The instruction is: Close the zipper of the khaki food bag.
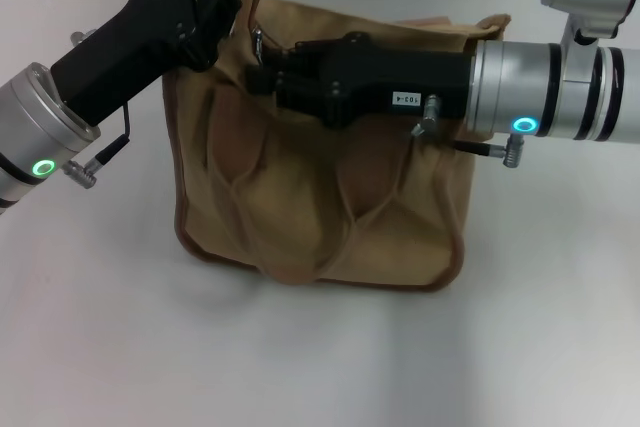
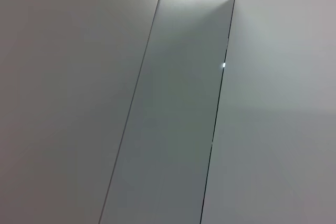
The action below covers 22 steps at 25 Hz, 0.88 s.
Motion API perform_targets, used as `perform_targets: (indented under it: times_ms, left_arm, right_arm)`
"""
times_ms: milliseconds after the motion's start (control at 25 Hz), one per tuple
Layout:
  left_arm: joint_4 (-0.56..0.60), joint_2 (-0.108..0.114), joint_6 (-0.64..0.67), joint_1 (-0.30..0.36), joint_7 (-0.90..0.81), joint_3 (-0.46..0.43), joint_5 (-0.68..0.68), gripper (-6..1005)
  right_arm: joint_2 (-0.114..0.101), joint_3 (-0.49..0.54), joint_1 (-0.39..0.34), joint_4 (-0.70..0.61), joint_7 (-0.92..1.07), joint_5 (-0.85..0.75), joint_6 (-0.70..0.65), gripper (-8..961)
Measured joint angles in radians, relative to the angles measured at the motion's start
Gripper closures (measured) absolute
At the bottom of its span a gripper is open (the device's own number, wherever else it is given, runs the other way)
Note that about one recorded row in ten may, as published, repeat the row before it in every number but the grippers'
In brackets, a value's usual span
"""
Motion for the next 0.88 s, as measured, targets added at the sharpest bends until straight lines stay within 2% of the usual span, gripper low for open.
perform_targets:
  times_ms: [880]
  left_arm:
    - [0.000, 0.000, 0.000, 0.008, 0.001, 0.000, 0.000, 957]
  right_arm:
    - [0.002, 0.019, -0.040, -0.010, -0.022, 0.008, -0.038, 864]
